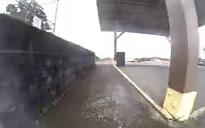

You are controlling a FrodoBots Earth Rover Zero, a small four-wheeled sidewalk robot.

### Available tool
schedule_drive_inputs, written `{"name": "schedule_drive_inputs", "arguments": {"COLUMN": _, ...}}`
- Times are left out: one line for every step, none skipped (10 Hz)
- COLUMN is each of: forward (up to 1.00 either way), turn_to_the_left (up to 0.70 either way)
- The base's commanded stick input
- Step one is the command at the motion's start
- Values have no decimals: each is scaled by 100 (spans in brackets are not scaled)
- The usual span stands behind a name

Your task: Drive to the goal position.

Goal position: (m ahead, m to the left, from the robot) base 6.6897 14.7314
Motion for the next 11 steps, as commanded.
{"name": "schedule_drive_inputs", "arguments": {"forward": 85, "turn_to_the_left": 0}}
{"name": "schedule_drive_inputs", "arguments": {"forward": 85, "turn_to_the_left": 0}}
{"name": "schedule_drive_inputs", "arguments": {"forward": 85, "turn_to_the_left": 0}}
{"name": "schedule_drive_inputs", "arguments": {"forward": 85, "turn_to_the_left": 0}}
{"name": "schedule_drive_inputs", "arguments": {"forward": 85, "turn_to_the_left": 0}}
{"name": "schedule_drive_inputs", "arguments": {"forward": 85, "turn_to_the_left": 0}}
{"name": "schedule_drive_inputs", "arguments": {"forward": 85, "turn_to_the_left": 0}}
{"name": "schedule_drive_inputs", "arguments": {"forward": 85, "turn_to_the_left": 0}}
{"name": "schedule_drive_inputs", "arguments": {"forward": 85, "turn_to_the_left": 0}}
{"name": "schedule_drive_inputs", "arguments": {"forward": 85, "turn_to_the_left": 0}}
{"name": "schedule_drive_inputs", "arguments": {"forward": 85, "turn_to_the_left": 0}}
